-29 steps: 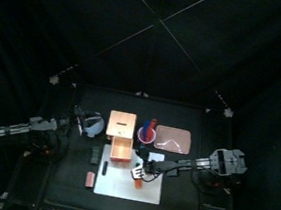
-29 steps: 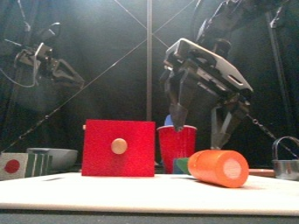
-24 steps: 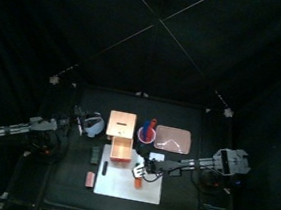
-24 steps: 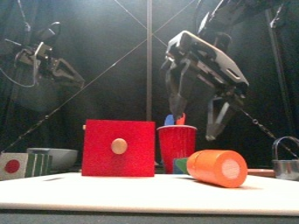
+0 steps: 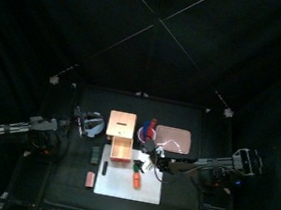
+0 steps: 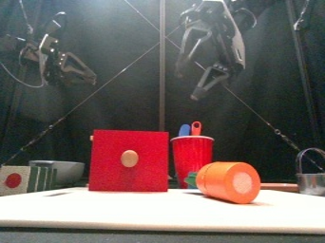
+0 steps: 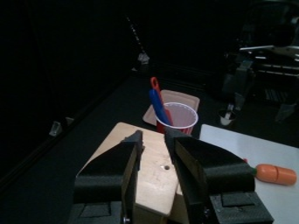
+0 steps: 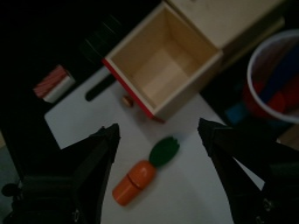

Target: Close drawer

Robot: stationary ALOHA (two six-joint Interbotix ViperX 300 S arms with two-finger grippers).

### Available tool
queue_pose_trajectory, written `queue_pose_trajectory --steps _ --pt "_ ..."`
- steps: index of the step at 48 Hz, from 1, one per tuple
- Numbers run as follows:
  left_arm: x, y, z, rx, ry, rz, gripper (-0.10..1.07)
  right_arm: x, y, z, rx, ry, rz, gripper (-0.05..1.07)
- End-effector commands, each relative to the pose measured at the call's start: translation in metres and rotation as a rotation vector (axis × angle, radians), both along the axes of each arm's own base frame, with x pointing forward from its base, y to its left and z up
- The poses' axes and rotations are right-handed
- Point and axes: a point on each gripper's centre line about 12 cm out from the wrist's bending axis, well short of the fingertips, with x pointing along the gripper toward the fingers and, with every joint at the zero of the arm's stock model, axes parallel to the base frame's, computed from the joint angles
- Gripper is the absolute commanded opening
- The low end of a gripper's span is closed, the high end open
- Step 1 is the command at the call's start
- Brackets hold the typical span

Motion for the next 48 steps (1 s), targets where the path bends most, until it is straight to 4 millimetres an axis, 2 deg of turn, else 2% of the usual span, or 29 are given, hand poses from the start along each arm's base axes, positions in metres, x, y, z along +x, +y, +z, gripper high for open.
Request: queue_pose_trajectory --steps 1,10,15,25,38,48 --pt "0.003 0.001 0.012 0.019 -0.027 -0.002 0.70 -0.005 -0.002 0.033 -0.079 -0.136 0.079 1.00" --pt "0.003 0.002 0.013 0.026 -0.025 0.002 0.70 -0.006 -0.008 0.055 -0.254 -0.252 0.190 1.00" --pt "0.003 0.003 0.013 0.022 -0.027 0.003 0.70 -0.003 -0.013 0.057 -0.264 -0.275 0.206 1.00" --pt "0.003 0.003 0.013 0.014 -0.029 0.006 0.70 0.001 -0.019 0.046 -0.249 -0.264 0.211 1.00" --pt "0.001 0.006 0.013 0.018 -0.027 0.022 0.70 0.007 -0.020 0.043 -0.221 -0.262 0.205 1.00" --pt "0.003 0.023 0.013 -0.003 -0.009 0.088 0.70 0.017 -0.025 0.011 -0.196 -0.175 0.186 1.00"
